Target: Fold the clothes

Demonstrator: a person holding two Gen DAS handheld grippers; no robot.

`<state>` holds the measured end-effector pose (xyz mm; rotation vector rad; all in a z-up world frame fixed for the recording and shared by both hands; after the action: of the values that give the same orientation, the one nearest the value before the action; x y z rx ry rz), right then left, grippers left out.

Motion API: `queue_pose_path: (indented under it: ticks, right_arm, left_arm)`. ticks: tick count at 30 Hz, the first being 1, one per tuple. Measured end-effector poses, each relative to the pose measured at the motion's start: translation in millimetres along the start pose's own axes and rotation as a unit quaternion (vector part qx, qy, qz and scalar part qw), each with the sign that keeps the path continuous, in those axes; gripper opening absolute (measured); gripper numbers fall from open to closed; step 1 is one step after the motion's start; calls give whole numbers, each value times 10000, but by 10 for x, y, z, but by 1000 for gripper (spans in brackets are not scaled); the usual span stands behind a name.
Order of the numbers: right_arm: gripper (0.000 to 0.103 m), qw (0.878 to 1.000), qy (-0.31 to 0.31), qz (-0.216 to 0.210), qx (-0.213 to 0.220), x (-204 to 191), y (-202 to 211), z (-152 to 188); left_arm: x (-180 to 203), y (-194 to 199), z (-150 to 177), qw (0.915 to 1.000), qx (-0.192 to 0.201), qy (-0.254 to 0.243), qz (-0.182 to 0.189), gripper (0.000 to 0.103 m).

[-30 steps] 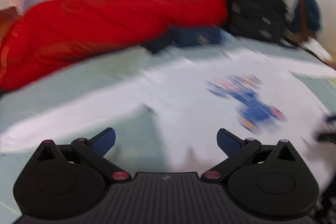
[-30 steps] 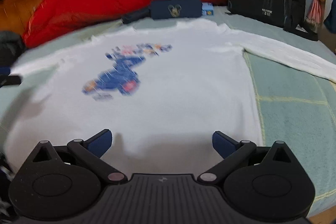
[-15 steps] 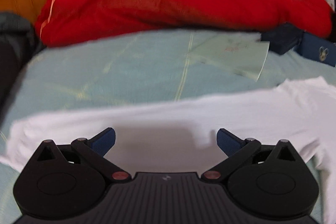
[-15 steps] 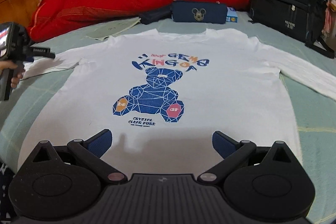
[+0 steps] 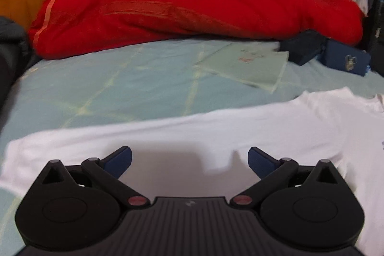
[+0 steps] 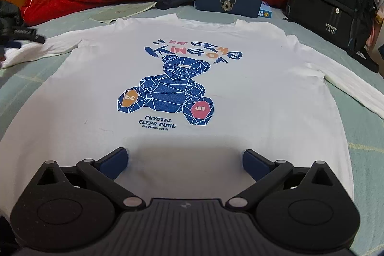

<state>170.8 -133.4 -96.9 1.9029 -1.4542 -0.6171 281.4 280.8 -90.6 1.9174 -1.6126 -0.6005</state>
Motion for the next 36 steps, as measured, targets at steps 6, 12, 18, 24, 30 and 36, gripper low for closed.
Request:
queue_pose_path:
  ticks: [6, 12, 18, 24, 30, 36]
  right_arm:
    - [103, 10000, -51, -70, -23, -5, 39, -4]
    - [103, 9994, -271, -209, -1, 26, 59, -57]
    - [103, 9972, -610, -440, 25, 64, 92, -86]
    - [103, 9982, -463, -389, -31, 27, 38, -113]
    - [103, 9977, -547, -393, -24, 50, 29, -134]
    - [103, 9976, -619, -320, -38, 96, 13, -137]
  left_arm:
    - [170, -141, 237, 9993, -106, -85, 351, 102]
    - [-168, 178, 163, 9982, 103, 26, 594, 102]
    - [-786, -57, 288, 9967, -196, 736, -298, 102]
    - [-779, 276, 397, 9994, 136, 320, 21, 102]
    - [-1393, 47, 163, 9926, 66, 1180, -282, 102]
    - [-1596, -57, 112, 9865, 51, 1460, -744, 102]
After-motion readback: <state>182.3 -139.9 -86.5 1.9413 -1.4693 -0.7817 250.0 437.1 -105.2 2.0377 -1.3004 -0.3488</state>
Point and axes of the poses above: each gripper's, at about its wrist camera, not at the fingertips, and y roughly against the way its jaws point, x to its right, z to its underside, the point moved 3 cm from there along -y, roughly the way its jaws point, and after that the axes turned 2 degrees about z, right-handed, at the moved point
